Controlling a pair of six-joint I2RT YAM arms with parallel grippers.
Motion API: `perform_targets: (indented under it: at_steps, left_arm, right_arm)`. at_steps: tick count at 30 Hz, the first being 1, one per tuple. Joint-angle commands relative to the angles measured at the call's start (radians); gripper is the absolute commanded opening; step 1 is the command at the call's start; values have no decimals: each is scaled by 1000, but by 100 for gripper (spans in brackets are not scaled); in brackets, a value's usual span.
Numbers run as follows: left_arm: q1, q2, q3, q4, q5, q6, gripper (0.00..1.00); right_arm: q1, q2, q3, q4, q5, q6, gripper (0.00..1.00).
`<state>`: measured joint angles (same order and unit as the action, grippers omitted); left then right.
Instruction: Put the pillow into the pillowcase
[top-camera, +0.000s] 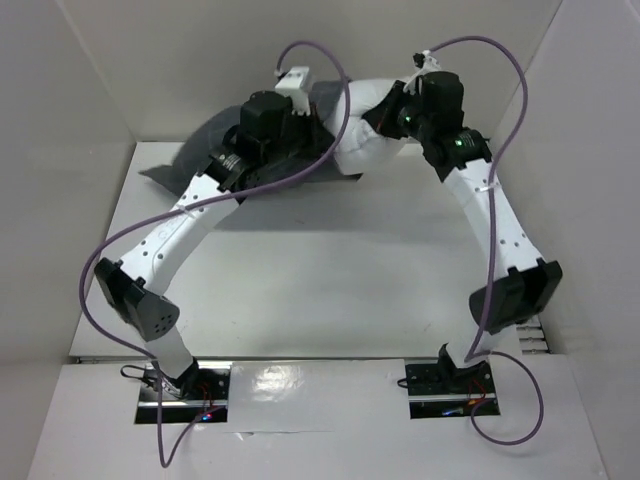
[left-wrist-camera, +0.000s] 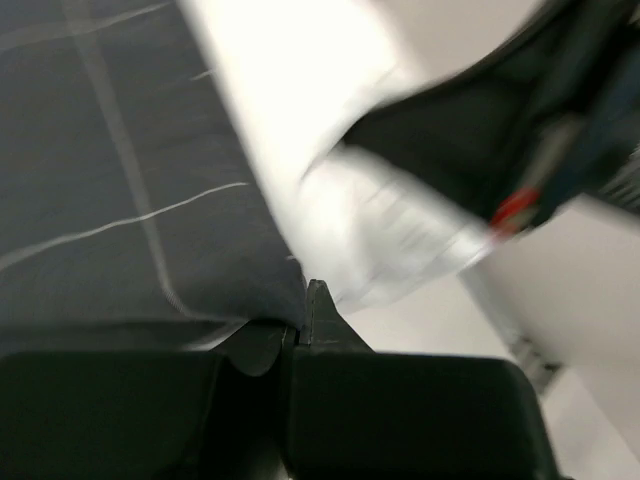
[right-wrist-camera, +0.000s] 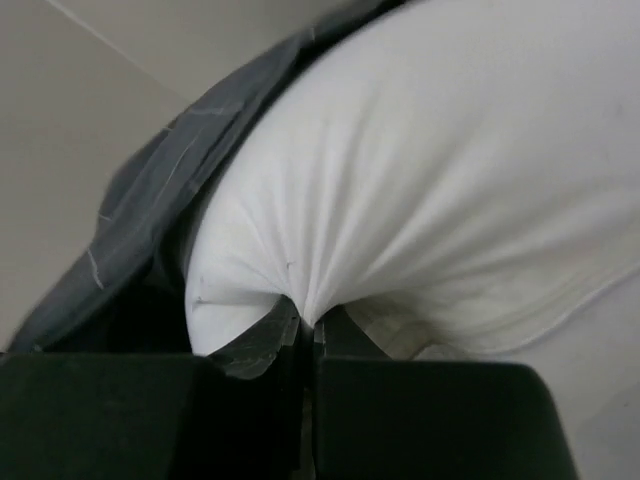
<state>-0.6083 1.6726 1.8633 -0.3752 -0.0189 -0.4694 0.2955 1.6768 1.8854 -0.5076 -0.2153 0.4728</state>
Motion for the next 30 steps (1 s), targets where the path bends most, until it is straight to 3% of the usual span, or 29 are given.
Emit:
perform_targets:
  at_steps: [1,7,11,15,18,24,27,30]
  left_arm:
    - [-74,61,206,50,292,-12,0]
    - [-154,108,130,119,399,-92,0]
    - [-154,87,108,112,399,-89,0]
    - [-143,43,142,29,399,-66,0]
    - [-143,-37,65,-25,412,-57,0]
    - [-143,-358,-131,-163,316,-90,0]
    - [-166,-413,-84,-229,306,-103,0]
    - [-208,-361,74,-295,329,-91,0]
  right_arm:
    - [92,-60,-217,97,-45,-10,0]
    - [206,-60,-769,442,-122,234,0]
    - [215,-147,-927,501,-113,283,0]
    - [215,-276,-939,358,-6,216,0]
    - [215,-391,-908,197,53,144,0]
    - [215,-604,-890,-120,76,67,0]
    - [225,-673,-867,-230,-25,55,0]
    - [234,-732,-823,-295,-117,44,0]
